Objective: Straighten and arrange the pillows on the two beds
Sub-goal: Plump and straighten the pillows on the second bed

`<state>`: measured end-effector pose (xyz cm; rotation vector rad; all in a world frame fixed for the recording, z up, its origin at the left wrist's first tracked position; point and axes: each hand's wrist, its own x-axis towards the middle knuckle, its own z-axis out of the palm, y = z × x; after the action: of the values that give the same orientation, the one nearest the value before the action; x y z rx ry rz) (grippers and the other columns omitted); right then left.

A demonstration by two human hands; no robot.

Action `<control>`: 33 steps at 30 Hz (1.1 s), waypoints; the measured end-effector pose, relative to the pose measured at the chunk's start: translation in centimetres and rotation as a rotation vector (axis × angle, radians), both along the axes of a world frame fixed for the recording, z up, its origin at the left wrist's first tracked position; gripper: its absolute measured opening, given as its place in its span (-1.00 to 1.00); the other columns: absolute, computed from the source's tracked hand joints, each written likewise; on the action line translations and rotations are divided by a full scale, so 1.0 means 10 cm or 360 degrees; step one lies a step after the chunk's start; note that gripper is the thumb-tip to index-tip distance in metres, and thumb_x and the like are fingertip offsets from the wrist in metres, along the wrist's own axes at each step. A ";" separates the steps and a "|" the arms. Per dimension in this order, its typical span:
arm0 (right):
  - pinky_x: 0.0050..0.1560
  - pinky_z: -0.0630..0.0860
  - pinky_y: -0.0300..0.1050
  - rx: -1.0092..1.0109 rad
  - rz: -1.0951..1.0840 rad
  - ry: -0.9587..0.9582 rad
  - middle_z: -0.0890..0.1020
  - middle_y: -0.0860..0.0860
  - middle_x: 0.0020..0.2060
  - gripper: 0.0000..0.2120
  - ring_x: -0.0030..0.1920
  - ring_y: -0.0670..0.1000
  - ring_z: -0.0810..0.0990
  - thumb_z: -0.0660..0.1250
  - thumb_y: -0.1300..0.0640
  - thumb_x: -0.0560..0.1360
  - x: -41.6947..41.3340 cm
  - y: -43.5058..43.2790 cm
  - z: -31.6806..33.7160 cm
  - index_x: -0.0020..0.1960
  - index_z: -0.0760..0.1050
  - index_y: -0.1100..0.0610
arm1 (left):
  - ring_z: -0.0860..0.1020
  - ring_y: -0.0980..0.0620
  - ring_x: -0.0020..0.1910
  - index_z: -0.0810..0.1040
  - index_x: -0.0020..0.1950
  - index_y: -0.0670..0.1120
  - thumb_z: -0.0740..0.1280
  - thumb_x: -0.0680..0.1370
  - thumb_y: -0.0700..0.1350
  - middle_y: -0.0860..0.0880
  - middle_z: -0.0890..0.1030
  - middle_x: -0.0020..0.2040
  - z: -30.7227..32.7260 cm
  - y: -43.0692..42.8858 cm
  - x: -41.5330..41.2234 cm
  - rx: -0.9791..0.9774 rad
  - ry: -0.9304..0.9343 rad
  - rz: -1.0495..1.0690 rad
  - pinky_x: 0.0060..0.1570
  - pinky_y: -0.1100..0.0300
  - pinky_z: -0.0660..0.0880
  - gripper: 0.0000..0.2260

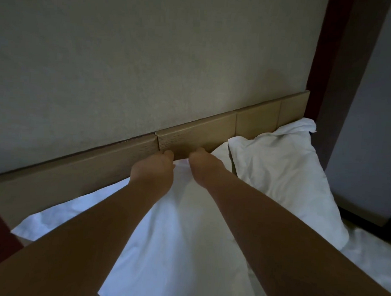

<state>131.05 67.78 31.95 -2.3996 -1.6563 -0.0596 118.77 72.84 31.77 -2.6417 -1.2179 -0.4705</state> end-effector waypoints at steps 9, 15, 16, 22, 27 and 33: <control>-0.03 0.49 -0.14 0.0371 -0.0044 -0.0032 0.47 0.15 0.16 -0.67 0.09 0.11 0.57 0.29 0.32 0.51 0.01 -0.08 -0.16 0.27 0.37 0.21 | 0.58 -0.08 0.05 0.40 0.22 -0.07 0.22 0.61 -0.16 -0.08 0.55 0.12 -0.06 -0.11 -0.04 -0.0095 0.0019 0.0026 -0.10 0.09 0.49 -0.81; -0.06 0.49 -0.04 0.0413 -0.0074 -0.0038 0.49 0.15 0.13 -0.79 0.07 0.17 0.56 0.21 0.23 0.55 -0.26 -0.15 0.01 0.17 0.43 0.19 | 0.53 -0.16 0.17 0.38 0.28 -0.07 0.11 0.64 -0.01 -0.12 0.54 0.20 0.12 -0.08 -0.40 -0.0115 -0.0033 0.0117 -0.05 0.05 0.42 -0.73; -0.06 0.49 -0.03 0.0429 -0.0016 -0.0026 0.49 0.15 0.11 -0.81 0.07 0.18 0.55 0.19 0.21 0.56 -0.36 -0.16 0.03 0.16 0.43 0.19 | 0.53 -0.17 0.18 0.37 0.31 -0.08 0.09 0.65 0.02 -0.13 0.53 0.22 0.13 -0.07 -0.50 -0.0109 -0.0031 0.0126 -0.06 0.06 0.40 -0.70; -0.08 0.42 -0.08 0.0464 0.0244 -0.0036 0.53 0.15 0.05 -0.81 0.06 0.19 0.55 0.18 0.21 0.50 -1.10 -0.25 -0.14 0.10 0.43 0.18 | 0.51 -0.21 0.19 0.39 0.31 -0.09 0.13 0.60 -0.11 -0.17 0.52 0.23 -0.01 -0.07 -1.14 -0.0131 -0.0092 0.0207 0.11 -0.02 0.45 -0.70; -0.04 0.52 0.00 0.0292 0.0229 0.0011 0.55 0.12 0.02 -0.77 0.04 0.19 0.60 0.18 0.19 0.50 -1.74 -0.52 -0.87 0.14 0.45 0.16 | 0.54 -0.16 0.14 0.37 0.30 -0.06 0.17 0.55 -0.12 -0.09 0.52 0.18 -0.73 -0.42 -1.65 -0.0347 -0.0151 0.0190 -0.05 0.07 0.43 -0.69; 0.09 0.48 -0.03 -0.0145 0.0084 0.0157 0.53 0.07 0.15 -0.72 0.17 0.14 0.55 0.17 0.19 0.50 -2.35 -1.01 -1.83 0.19 0.46 0.09 | 0.53 -0.13 0.16 0.37 0.26 -0.06 0.18 0.53 -0.17 -0.09 0.54 0.15 -1.97 -1.04 -2.20 -0.0835 -0.0040 0.0136 0.02 0.11 0.40 -0.70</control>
<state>107.58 57.71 13.69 -2.3804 -1.7105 0.1434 96.75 62.40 12.06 -2.9866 -1.6437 -0.1844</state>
